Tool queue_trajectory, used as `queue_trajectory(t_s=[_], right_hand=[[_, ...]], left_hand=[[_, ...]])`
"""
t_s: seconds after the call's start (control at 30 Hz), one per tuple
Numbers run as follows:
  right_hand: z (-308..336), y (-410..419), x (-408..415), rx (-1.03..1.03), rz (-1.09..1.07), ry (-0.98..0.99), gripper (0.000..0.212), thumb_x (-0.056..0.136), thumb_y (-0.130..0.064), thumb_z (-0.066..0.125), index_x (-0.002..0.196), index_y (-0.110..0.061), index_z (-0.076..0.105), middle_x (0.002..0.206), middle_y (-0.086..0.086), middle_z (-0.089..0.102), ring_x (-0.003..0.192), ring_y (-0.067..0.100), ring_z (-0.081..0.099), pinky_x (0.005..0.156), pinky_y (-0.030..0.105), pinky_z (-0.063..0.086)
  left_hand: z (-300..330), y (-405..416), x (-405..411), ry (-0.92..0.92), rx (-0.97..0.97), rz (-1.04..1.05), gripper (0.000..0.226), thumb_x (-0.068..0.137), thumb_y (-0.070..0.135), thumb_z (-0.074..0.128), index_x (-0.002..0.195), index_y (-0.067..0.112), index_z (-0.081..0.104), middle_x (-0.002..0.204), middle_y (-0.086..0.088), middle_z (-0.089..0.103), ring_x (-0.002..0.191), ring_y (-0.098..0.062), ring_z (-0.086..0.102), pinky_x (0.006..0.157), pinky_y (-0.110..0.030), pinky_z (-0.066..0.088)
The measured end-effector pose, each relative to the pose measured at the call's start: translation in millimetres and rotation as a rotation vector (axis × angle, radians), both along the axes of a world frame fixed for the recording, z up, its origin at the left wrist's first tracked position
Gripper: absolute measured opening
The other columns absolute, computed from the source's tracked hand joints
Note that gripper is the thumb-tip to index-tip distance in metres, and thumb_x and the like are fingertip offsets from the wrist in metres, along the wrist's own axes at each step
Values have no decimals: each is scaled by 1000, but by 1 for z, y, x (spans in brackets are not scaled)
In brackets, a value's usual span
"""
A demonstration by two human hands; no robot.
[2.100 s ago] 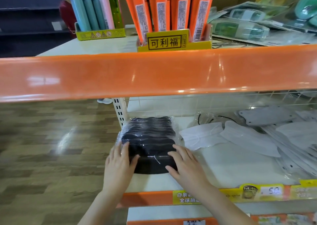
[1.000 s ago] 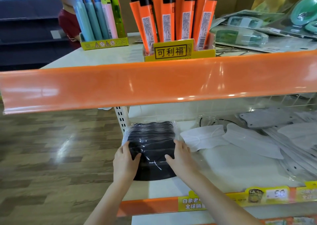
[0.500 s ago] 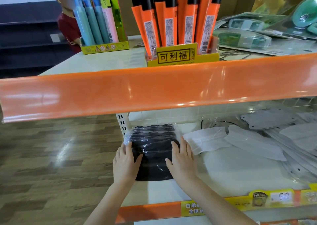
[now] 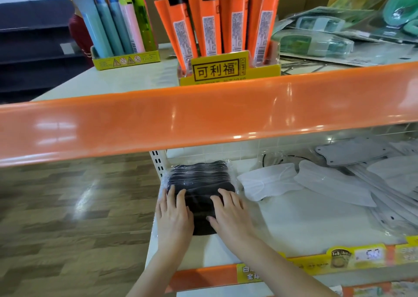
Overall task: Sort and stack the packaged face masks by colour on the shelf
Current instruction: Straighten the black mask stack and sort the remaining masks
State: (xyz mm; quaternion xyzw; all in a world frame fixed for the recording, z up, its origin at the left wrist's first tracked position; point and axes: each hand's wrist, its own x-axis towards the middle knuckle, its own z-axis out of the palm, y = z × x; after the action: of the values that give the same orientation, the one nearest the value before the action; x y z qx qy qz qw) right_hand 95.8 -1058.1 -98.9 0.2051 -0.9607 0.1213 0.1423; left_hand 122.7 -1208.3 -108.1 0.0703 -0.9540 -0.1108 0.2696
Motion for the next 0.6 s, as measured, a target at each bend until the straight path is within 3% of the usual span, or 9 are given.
queue_trajectory(t_s=[0.07, 0.2, 0.4, 0.5, 0.53, 0.6], right_hand=[[1, 1, -2, -44, 7, 6, 53, 49, -43, 90, 93, -20, 70, 107, 3, 68, 95, 21, 66, 73, 32, 55], [1, 15, -7, -102, -3, 72, 46, 53, -31, 89, 93, -21, 68, 108, 0, 65, 96, 19, 64, 76, 31, 55], [5, 66, -17, -105, -44, 123, 46, 49, -26, 88, 89, -22, 68, 104, 0, 65, 92, 20, 65, 69, 31, 55], [5, 99, -24, -104, -52, 161, 26, 60, -31, 74, 85, -24, 69, 97, -2, 66, 85, 18, 67, 65, 29, 55], [9, 113, -25, -84, -73, 162, 21, 66, -33, 65, 85, -25, 69, 97, -3, 66, 85, 17, 68, 65, 29, 55], [14, 136, -31, -61, -95, 98, 28, 73, -28, 66, 100, -23, 69, 111, -1, 63, 101, 20, 64, 80, 33, 53]], left_hand=[[5, 10, 4, 23, 32, -82, 35, 82, 13, 40, 106, 5, 65, 115, -14, 64, 111, -37, 60, 85, -49, 52], [13, 34, 5, 6, 24, -187, 36, 78, 16, 38, 92, 7, 70, 98, -7, 70, 91, -29, 68, 71, -39, 54], [25, 89, -9, -81, 19, -305, 34, 80, 22, 41, 90, 11, 72, 98, -4, 71, 93, -26, 67, 71, -36, 54], [32, 122, -19, -116, 10, -341, 34, 77, 25, 41, 88, 14, 71, 92, -1, 70, 88, -24, 68, 69, -34, 53], [35, 135, -23, -140, 9, -350, 33, 75, 26, 40, 86, 16, 71, 89, 1, 70, 84, -22, 67, 66, -32, 53], [38, 156, -31, -187, -18, -379, 34, 71, 27, 38, 80, 19, 70, 83, 4, 69, 75, -20, 67, 61, -30, 53]])
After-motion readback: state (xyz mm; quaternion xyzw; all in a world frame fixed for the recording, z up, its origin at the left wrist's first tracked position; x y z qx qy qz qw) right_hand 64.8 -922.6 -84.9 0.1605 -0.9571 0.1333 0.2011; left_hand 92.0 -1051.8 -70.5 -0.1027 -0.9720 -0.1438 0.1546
